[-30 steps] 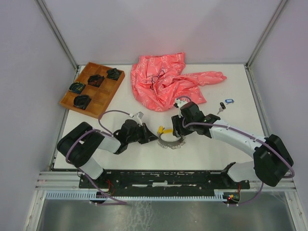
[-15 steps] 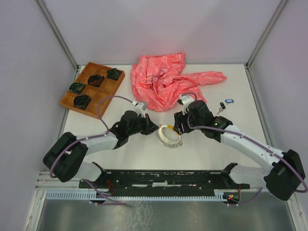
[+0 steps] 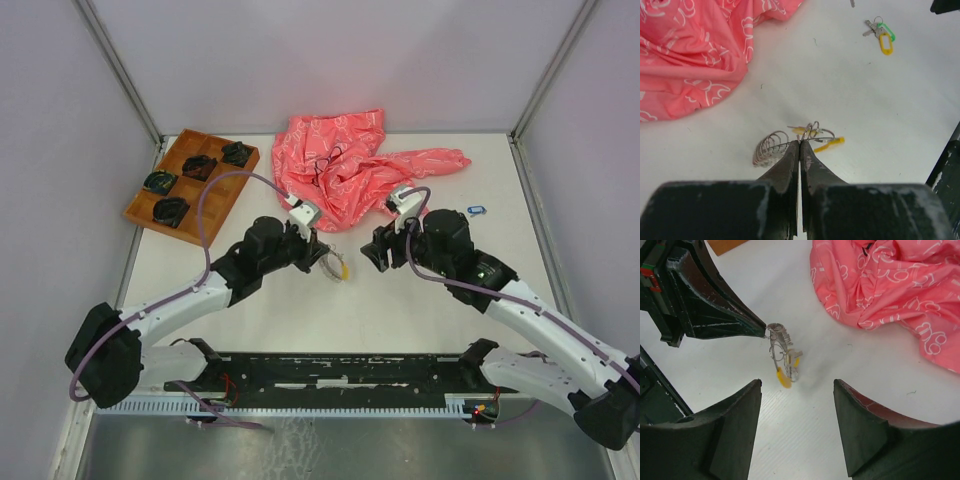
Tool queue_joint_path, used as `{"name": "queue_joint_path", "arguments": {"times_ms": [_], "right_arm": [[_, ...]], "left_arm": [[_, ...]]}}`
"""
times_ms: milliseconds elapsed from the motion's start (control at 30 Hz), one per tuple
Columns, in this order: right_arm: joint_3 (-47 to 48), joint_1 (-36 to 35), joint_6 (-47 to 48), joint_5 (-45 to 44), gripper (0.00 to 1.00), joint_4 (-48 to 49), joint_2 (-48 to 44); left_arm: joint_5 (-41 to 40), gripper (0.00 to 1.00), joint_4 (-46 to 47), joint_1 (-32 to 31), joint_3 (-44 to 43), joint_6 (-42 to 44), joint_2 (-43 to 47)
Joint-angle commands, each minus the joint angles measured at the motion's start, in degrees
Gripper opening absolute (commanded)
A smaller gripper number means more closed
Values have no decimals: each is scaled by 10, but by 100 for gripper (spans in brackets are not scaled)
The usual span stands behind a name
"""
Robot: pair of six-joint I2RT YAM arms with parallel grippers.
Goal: Put the keys on the keyring
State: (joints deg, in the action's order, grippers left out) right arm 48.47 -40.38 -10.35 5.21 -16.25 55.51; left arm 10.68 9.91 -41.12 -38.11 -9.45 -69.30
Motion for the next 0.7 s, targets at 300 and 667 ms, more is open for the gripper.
{"name": "queue_joint_path", "arguments": {"times_ms": [300, 667], "right_arm": [[-48, 1, 104, 88, 64, 90, -37], [-113, 1, 99, 175, 56, 201, 15]], "left_arm": [[77, 3, 40, -19, -1, 177, 59], [123, 3, 129, -34, 77, 164, 62]]}}
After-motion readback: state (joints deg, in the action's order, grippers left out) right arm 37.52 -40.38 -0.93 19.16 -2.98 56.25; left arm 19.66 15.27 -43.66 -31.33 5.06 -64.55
